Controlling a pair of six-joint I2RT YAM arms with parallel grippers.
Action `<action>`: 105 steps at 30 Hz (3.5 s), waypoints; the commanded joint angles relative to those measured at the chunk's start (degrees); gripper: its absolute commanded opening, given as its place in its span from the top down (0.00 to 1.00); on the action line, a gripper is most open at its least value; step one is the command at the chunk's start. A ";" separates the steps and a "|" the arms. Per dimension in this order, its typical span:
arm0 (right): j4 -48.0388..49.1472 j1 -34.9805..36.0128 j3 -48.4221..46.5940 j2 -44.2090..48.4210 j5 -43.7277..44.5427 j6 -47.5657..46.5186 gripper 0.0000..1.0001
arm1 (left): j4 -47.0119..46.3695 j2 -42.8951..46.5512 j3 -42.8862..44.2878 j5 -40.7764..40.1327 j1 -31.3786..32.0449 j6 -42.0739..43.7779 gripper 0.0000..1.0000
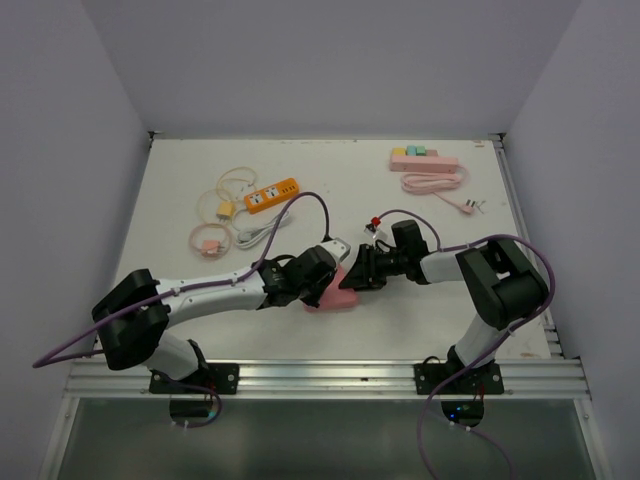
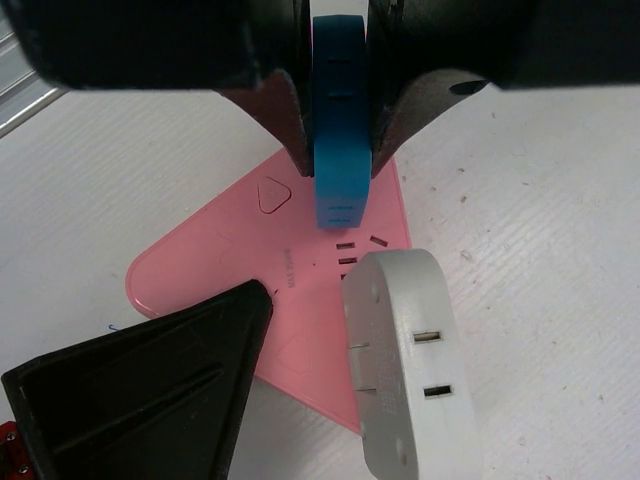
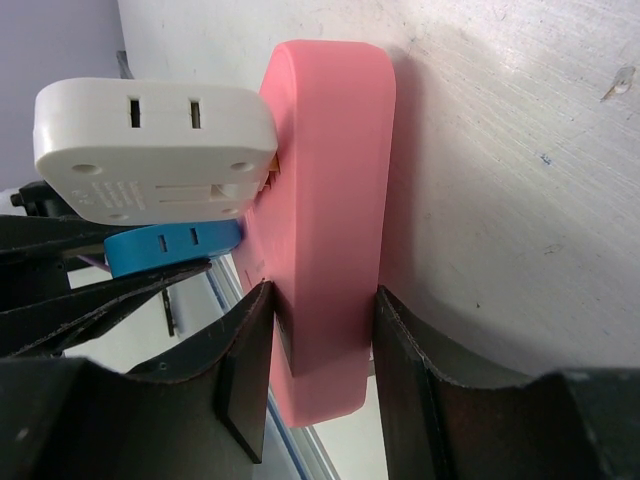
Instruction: Pull the plug off the socket
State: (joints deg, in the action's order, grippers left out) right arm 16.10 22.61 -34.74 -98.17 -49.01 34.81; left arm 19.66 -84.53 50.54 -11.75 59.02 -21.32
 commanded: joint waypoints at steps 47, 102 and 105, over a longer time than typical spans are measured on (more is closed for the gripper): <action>-11.62 1.38 -2.52 -1.23 16.94 -8.62 1.00 | -12.97 17.12 -14.94 11.11 -51.89 -18.22 0.97; -11.53 3.49 -3.05 -0.71 15.79 -9.76 1.00 | -0.69 2.28 8.42 5.17 -14.74 -6.46 0.01; -11.70 3.49 -3.05 -0.53 15.79 -9.85 1.00 | 2.82 -2.64 13.60 -0.37 -10.87 -5.58 0.01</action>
State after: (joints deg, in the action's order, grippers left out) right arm 9.82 25.47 -38.79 -97.84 -43.48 31.66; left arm 18.55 -84.25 58.76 -4.25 45.82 -29.30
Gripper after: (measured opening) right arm 0.429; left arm 0.991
